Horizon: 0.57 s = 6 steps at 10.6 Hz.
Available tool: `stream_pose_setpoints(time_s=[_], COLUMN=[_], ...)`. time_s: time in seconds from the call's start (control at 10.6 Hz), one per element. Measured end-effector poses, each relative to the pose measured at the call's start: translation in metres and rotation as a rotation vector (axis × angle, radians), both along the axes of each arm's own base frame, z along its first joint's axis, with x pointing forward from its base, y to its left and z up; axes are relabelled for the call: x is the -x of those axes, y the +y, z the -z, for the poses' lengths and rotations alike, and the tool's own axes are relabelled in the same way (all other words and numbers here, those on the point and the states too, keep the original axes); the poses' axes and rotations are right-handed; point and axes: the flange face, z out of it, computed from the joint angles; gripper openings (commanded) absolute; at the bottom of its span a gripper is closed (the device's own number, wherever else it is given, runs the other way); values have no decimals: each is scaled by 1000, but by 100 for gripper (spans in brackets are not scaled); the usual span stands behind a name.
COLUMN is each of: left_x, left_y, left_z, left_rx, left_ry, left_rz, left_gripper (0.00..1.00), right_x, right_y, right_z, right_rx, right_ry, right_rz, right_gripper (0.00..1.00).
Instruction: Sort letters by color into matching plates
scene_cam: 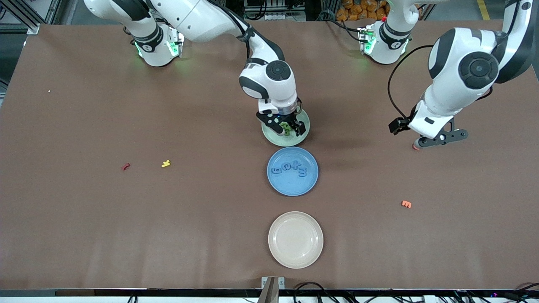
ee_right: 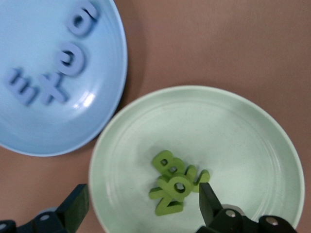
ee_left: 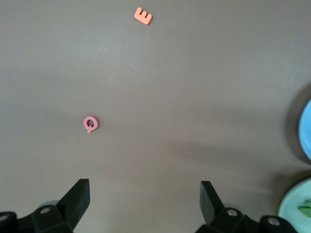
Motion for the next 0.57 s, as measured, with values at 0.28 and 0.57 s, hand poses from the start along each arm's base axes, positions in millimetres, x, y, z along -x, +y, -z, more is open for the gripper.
stream_pose_setpoints(time_s=[0.28, 0.57], left_x=[-1, -13], left_y=[4, 30], left_z=[-47, -104], left_rx=[27, 64], left_ry=[-82, -90], left_rz=[-2, 57], left_gripper=[100, 100], right_x=[-7, 8], right_y=[-18, -34], right_z=[-71, -133], right_rx=[-32, -37], right_ry=[-61, -112], right_rz=[17, -41], right_gripper=[100, 100])
